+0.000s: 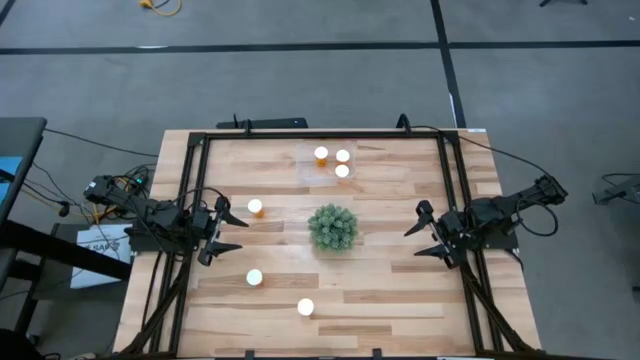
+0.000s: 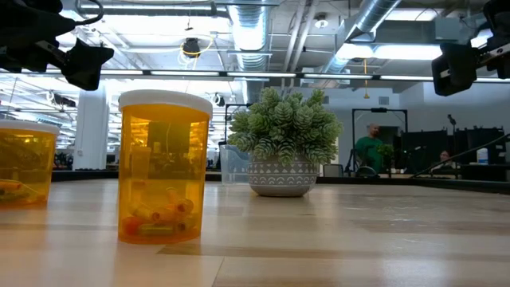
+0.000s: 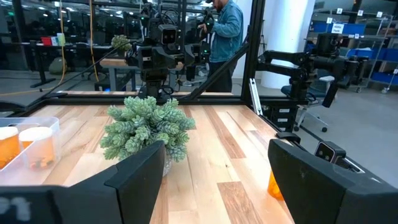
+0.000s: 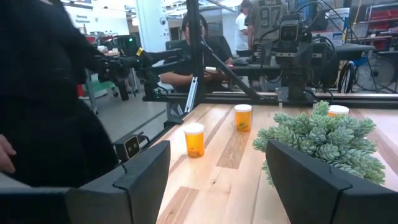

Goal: Pick and place pill bottles into a basket
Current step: Put the top orange pill bottle into the transparent bin

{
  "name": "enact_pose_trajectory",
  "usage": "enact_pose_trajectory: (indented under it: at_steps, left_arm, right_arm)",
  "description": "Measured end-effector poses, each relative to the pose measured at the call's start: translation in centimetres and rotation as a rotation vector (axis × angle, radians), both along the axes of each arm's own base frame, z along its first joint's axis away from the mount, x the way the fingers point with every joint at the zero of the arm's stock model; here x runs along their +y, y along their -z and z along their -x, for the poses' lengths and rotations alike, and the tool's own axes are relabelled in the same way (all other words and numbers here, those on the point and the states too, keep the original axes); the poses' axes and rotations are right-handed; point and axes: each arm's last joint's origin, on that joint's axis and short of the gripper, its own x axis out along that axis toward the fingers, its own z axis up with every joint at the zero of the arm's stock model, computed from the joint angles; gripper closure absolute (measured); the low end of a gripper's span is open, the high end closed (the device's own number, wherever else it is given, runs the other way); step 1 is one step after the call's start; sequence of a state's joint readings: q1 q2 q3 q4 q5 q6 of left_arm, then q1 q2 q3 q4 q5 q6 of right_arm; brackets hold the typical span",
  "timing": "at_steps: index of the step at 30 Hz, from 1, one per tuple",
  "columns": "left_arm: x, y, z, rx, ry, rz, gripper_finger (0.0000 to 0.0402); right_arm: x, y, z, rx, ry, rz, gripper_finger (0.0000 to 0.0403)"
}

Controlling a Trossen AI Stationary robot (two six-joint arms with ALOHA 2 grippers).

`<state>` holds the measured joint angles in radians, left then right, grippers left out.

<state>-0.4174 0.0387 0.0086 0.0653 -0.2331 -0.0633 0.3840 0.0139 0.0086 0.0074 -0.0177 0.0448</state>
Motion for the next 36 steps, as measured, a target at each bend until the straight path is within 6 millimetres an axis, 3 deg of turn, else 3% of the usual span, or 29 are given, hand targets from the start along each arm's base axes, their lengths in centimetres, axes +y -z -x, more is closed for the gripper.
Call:
enact_pose_trajectory:
  at_steps: [2,7,15,26,32,36]
  left_arm:
    - [0.0,0.0,0.0,0.002,0.0,0.012,0.0125]
    - [-0.07,-0.07,0.01,0.049,0.035,0.287,0.0125]
    - [-0.12,0.0,0.02,0.121,0.061,0.581,0.0125]
    - [-0.07,0.02,0.01,0.122,0.046,0.601,0.0125]
    - [0.11,-0.13,-0.01,0.121,-0.003,0.789,0.0125]
    - [0.33,-0.24,-0.01,0.098,-0.073,0.814,0.0125]
  right_arm:
    - [0.0,0.0,0.0,0.0,0.0,0.0,0.0143]
    - [0.0,0.01,0.0,0.0,0.0,0.0,0.0143]
    - [0.0,0.02,0.0,0.001,0.0,0.0,0.0143]
    - [0.0,0.02,0.0,0.001,0.0,0.0,0.0143]
    - [0.0,0.02,0.0,0.001,0.0,0.0,0.0143]
    - [0.0,0.02,0.0,0.001,0.0,0.001,0.0143]
